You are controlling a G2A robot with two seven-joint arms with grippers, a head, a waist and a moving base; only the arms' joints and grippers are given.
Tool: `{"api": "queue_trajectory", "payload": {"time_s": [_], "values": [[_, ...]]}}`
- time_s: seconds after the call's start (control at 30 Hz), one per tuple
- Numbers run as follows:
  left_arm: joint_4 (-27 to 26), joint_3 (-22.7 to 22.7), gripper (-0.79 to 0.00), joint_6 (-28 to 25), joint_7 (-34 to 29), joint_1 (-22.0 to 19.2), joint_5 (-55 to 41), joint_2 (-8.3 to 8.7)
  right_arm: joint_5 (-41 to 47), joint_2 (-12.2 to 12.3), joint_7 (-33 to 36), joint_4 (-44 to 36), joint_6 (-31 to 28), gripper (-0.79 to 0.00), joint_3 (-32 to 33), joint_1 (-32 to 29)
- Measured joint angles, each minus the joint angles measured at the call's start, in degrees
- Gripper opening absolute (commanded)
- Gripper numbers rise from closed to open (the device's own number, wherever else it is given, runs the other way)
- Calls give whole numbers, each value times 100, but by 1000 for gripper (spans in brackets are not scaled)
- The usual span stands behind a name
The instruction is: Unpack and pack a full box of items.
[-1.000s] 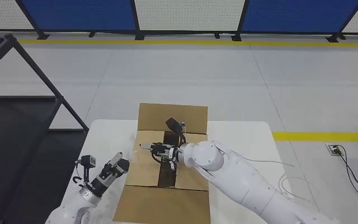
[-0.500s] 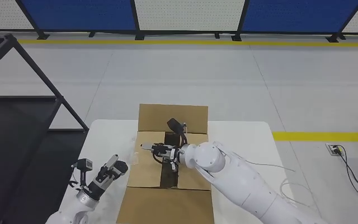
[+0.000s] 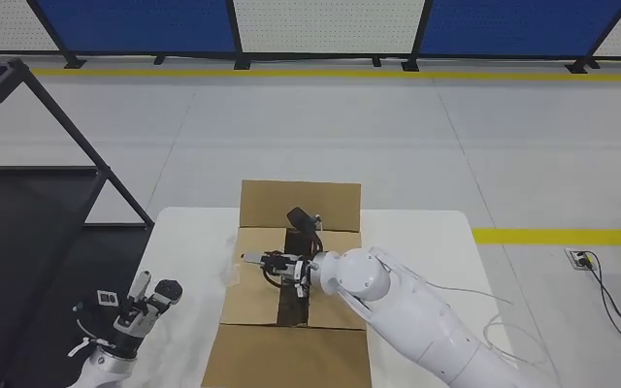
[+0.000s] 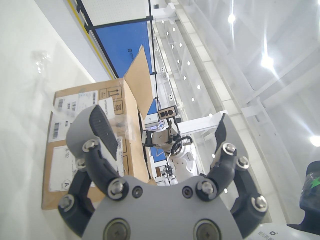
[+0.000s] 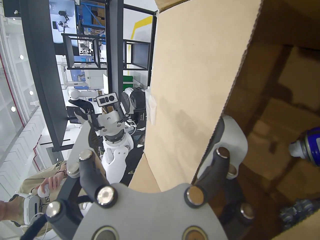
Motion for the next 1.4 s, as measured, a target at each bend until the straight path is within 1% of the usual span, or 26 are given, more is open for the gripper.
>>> {"api": "queue_trajectory", "payload": {"time_s": [0.17,0.37,0.57,0.73,0.83,0.97,1.13,1.2,1.27,1.4], "values": [[277,-326,0,118,-115,-40,-395,21,-65,-31,164,-104,-161,0,97,-43],[467,-551,0,207,-287,-61,-669,31,-174,-82,206,-365,-287,0,204,-50],[504,-591,0,282,-531,-33,-775,24,-185,-145,314,-561,-473,0,296,-61],[408,-573,0,260,-634,40,-762,9,-39,-234,492,-509,-738,0,316,-50],[317,-601,0,244,-658,95,-779,1,85,-331,449,-399,-901,0,275,-25],[213,-682,0,229,-671,157,-869,-7,258,-535,156,-177,-965,0,148,73],[100,-812,0,254,-721,261,-1194,-23,441,-846,-385,175,-818,0,-75,220],[58,-875,0,336,-783,310,-1374,-28,617,-988,-437,374,-729,0,-163,298],[43,-925,0,379,-781,346,-1406,-30,660,-1023,-391,440,-704,0,-190,329],[41,-928,0,396,-781,355,-1374,-29,651,-1015,-390,427,-708,0,-184,325]]}}
